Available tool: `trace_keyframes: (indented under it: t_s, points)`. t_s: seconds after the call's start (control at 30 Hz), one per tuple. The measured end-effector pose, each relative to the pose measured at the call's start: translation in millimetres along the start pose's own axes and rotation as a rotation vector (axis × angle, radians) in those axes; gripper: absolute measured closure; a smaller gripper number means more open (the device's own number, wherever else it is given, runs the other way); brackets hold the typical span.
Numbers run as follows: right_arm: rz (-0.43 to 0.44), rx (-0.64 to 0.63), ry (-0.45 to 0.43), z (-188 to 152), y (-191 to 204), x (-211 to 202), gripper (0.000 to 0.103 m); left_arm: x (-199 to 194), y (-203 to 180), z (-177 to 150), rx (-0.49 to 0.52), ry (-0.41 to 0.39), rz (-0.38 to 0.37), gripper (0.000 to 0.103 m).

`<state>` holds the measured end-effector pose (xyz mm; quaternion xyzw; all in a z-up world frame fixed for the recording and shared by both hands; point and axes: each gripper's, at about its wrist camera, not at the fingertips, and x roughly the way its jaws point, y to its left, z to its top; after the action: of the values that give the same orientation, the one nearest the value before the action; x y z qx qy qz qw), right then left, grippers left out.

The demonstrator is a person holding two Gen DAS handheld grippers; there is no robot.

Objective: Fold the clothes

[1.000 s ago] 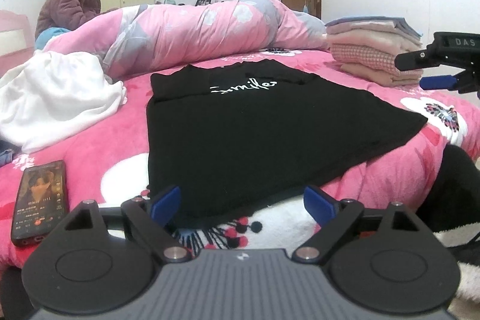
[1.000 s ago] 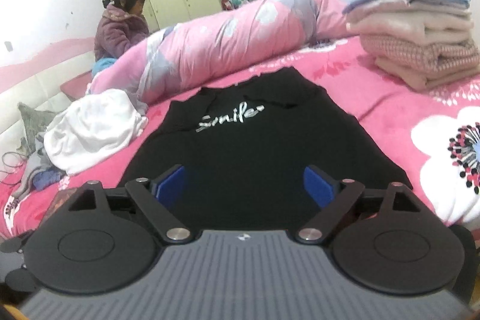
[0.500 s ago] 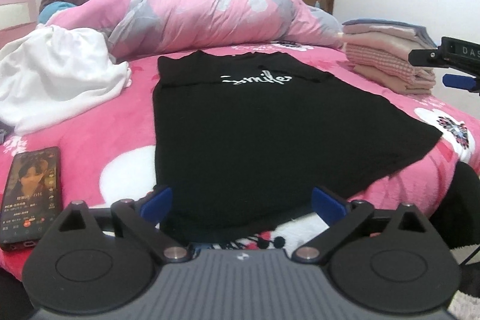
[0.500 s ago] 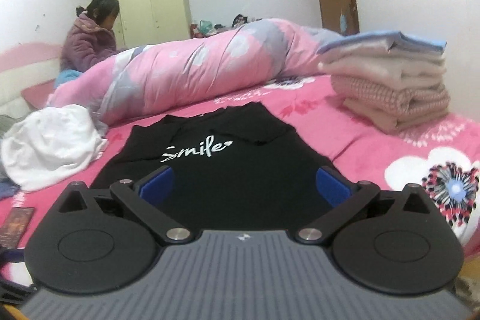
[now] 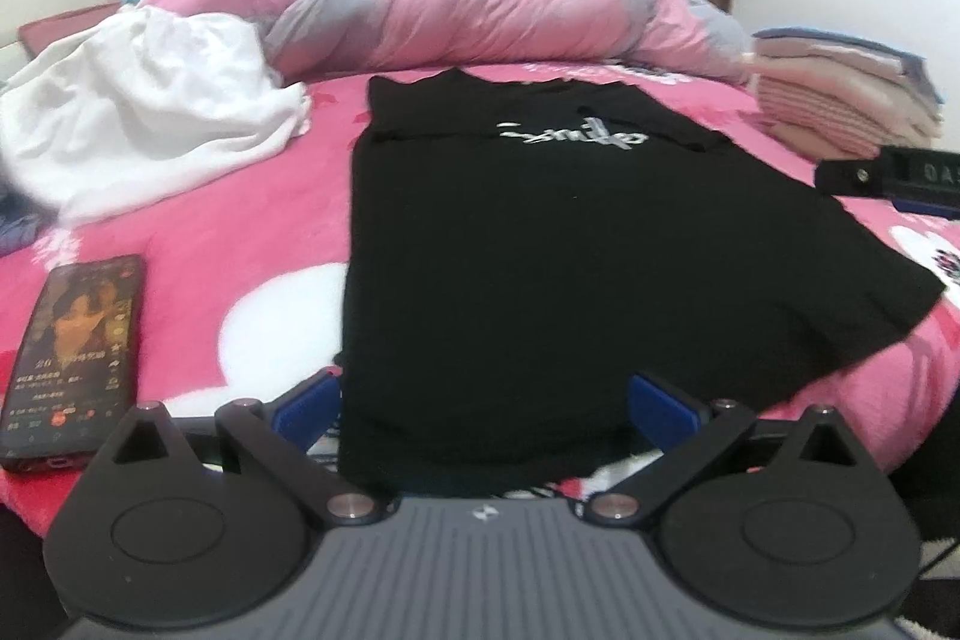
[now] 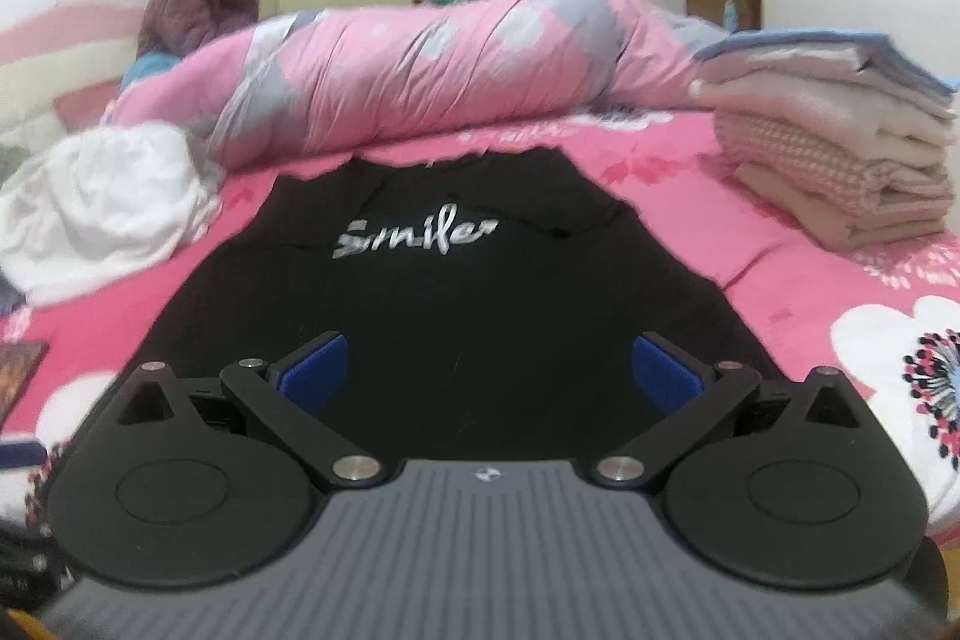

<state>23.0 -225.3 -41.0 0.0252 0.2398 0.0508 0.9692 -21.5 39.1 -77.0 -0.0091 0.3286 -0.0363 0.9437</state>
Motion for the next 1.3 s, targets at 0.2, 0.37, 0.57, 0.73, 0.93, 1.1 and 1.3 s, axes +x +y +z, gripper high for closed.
trace_keyframes:
  t_s: [0.2, 0.37, 0.57, 0.73, 0.93, 1.1, 1.3]
  points:
    - [0.064, 0.027, 0.052, 1, -2, 16, 0.001, 5, -3, 0, -0.023, 0.037, 0.032, 0.0]
    - [0.059, 0.047, 0.087, -1, -5, 25, 0.001, 4, -6, -3, -0.027, 0.053, 0.055, 0.0]
    - [0.034, 0.03, 0.11, -9, -8, 28, 0.001, 1, -6, -6, -0.029, 0.059, 0.06, 0.0]
    - [0.067, 0.052, 0.087, -12, -15, 22, 0.001, -4, -5, -9, -0.032, 0.066, 0.057, 0.0]
    - [0.09, 0.01, 0.056, -14, -13, 12, 0.001, -13, -2, -19, -0.045, 0.082, 0.088, 0.0]
    - [0.176, -0.002, 0.047, -17, -8, 6, 0.001, -17, 6, -18, -0.089, 0.062, 0.103, 0.001]
    - [0.206, -0.043, 0.039, -18, 3, -2, 0.001, -21, 11, -14, -0.118, 0.026, 0.1, 0.012]
